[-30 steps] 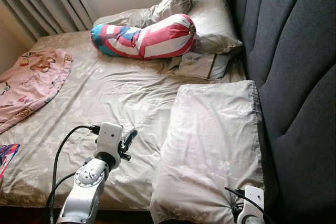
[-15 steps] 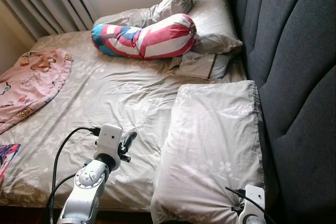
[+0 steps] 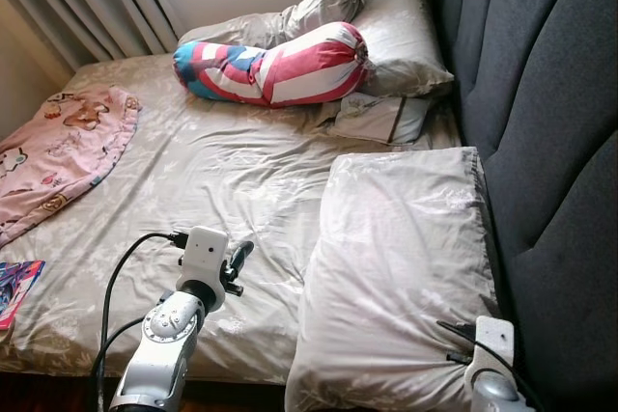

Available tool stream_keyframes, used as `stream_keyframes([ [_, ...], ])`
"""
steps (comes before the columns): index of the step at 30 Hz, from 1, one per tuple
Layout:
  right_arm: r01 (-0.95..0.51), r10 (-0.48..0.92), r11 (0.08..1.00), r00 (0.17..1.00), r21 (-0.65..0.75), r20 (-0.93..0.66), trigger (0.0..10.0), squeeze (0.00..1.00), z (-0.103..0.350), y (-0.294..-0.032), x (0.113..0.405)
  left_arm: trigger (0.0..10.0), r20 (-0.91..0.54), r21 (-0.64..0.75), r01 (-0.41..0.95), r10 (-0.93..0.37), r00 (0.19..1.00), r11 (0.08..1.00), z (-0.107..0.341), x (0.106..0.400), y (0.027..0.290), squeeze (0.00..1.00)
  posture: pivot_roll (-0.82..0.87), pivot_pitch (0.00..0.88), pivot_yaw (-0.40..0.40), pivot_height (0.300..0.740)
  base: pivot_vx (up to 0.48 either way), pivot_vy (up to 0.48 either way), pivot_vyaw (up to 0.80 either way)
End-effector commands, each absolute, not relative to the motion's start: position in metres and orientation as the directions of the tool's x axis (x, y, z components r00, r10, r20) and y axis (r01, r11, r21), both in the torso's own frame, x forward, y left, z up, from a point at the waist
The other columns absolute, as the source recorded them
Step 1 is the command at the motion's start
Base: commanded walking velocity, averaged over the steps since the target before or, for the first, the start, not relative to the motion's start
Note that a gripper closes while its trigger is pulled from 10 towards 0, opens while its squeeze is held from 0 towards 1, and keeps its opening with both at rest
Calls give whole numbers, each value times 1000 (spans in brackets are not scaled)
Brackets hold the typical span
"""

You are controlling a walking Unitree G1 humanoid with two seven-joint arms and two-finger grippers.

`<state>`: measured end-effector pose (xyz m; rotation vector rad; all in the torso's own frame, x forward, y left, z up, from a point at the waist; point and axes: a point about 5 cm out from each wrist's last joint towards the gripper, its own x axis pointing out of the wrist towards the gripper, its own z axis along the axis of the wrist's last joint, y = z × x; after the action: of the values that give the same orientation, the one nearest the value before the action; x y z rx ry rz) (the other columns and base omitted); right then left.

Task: Clean up the room

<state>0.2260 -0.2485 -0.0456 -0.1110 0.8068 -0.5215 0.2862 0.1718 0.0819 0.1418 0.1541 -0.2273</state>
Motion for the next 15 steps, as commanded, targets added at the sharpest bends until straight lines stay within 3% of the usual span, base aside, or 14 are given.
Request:
stream_keyframes([
  [1,462,-563,825,623,-326,-543,0,0,-24,-266,244,10000,-172,138,224,-199,965,965,81,286,175,0,-30,83,147,740,0,0,0],
  [7,493,-646,760,640,-423,-415,0,0,-5,-277,257,10000,-164,131,220,-198,966,967,81,290,172,0,-41,70,137,740,0,0,0],
  [12,450,-572,820,653,-353,-497,0,0,-15,-263,256,10000,-161,128,220,-199,967,967,80,290,170,0,-45,71,131,740,0,0,0],
  [13,409,-501,865,661,-290,-559,10000,0,-23,-252,254,10000,-160,127,220,-199,967,967,79,290,170,0,-48,73,129,740,0,0,0],
  [15,387,-438,895,667,-222,-602,10000,0,-29,-240,252,10000,-160,127,219,-198,967,967,79,290,170,0,-46,74,128,740,0,0,0],
])
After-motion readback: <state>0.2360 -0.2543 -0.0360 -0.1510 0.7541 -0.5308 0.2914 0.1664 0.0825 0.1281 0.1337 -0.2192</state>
